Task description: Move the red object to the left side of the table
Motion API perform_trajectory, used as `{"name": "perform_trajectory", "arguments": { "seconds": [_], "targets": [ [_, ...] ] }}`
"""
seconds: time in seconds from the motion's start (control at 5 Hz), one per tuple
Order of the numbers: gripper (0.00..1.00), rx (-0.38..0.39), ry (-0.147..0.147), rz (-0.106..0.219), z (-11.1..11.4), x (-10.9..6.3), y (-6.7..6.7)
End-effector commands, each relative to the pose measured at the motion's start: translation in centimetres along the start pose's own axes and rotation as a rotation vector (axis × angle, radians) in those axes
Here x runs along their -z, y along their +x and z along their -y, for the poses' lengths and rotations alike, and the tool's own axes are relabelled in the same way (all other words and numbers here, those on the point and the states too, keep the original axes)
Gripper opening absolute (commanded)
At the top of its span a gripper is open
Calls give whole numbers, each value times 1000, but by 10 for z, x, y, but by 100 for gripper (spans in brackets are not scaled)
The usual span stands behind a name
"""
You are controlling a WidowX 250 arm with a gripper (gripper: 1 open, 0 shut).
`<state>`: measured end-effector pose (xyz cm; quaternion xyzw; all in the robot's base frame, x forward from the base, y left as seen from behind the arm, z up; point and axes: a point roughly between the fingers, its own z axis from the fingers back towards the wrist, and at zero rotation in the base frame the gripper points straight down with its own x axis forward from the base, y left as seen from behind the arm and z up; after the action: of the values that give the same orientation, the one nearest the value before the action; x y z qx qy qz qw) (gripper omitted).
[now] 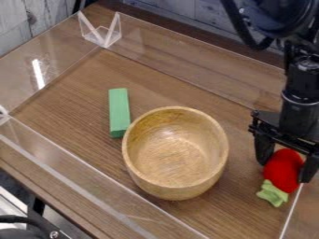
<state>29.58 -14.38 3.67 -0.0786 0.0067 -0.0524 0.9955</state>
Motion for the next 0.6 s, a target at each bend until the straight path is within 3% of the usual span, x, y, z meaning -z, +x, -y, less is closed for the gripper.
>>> {"name": "perform_trajectory", "arguments": {
  "seconds": [0.0,0.2,0.4],
  "targets": [
    [100,-12,-9,68,8,-13,11],
    [100,-19,-8,85,14,-12,14],
    [100,44,-10,84,15,-13,15]
  ]
}}
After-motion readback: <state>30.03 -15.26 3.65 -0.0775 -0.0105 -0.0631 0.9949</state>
